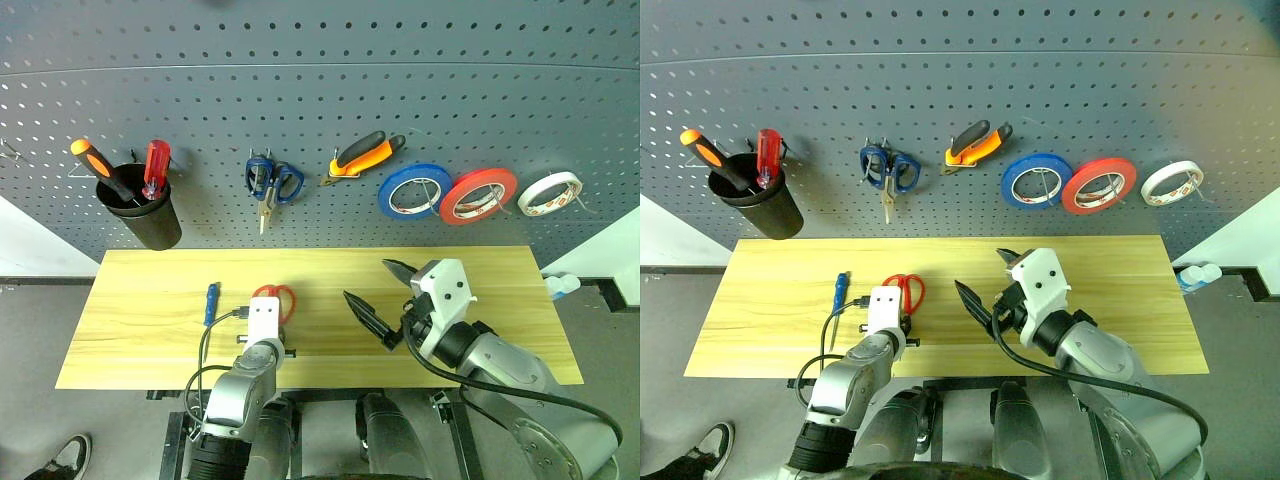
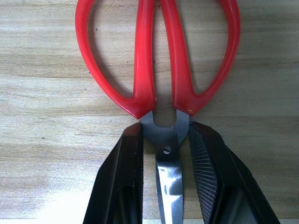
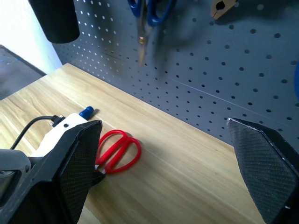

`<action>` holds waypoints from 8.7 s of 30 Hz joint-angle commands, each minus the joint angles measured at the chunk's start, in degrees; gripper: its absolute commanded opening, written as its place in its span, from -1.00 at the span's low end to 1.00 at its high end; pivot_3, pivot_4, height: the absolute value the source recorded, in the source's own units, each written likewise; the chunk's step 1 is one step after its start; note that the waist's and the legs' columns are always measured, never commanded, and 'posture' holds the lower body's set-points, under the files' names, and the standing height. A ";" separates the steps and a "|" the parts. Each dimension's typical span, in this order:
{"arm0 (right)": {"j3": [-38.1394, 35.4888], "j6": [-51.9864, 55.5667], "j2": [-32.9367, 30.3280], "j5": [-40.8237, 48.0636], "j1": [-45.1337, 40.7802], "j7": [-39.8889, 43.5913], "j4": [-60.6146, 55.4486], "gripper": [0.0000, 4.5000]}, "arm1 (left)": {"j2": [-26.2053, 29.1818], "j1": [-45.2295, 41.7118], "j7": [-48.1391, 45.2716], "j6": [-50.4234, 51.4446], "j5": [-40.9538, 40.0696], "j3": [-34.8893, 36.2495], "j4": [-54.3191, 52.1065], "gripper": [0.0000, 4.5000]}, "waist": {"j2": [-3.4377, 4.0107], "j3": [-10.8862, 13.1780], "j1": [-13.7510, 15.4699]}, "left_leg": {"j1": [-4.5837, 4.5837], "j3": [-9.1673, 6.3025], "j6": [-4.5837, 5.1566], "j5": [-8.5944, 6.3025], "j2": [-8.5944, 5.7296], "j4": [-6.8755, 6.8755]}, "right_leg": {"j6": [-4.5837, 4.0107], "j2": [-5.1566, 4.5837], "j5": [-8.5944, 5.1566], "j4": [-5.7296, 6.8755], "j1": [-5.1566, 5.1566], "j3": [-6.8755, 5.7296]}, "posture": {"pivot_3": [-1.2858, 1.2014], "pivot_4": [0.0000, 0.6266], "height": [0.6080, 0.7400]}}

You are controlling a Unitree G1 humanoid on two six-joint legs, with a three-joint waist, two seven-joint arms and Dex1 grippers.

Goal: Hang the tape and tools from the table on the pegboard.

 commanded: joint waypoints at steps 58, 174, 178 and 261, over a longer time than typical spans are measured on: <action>-27.76 -13.82 -14.11 11.04 13.58 28.91 4.59 1.00 | 17.69 7.12 -16.26 -49.21 26.28 -21.10 -9.61 -0.54 | -0.03 0.65 0.39 | -1.01 0.02 0.10 -0.05 -0.05 0.17 | 0.09 -0.10 0.09 -0.09 -0.85 -0.01 | 0.02 -0.22 0.74; -48.16 -19.52 -18.50 46.48 18.84 20.56 -3.71 1.00 | 13.68 -20.88 3.30 -77.09 30.98 0.82 28.81 -0.21 | 0.09 0.45 1.49 | -0.85 0.08 0.31 -0.15 -0.09 1.20 | 0.32 0.00 0.42 0.37 -0.40 0.01 | 0.00 -0.26 0.74; -48.25 -19.63 -18.49 46.50 19.09 20.43 -3.88 1.00 | 13.51 -19.22 0.77 -74.17 29.06 0.78 27.67 0.34 | 0.09 0.45 1.46 | -0.85 0.08 0.31 -0.15 -0.09 1.20 | 0.32 0.00 0.42 0.38 -0.40 0.01 | 0.00 -0.26 0.74; -49.18 -19.80 -18.84 44.94 25.20 19.67 -4.28 1.00 | 12.85 -7.43 -15.85 -4.32 5.11 15.60 8.19 -0.47 | -0.11 0.58 1.47 | -0.84 0.04 0.39 -0.20 -0.07 1.13 | 0.32 -0.06 0.41 0.15 -0.32 0.04 | 0.00 -0.12 0.74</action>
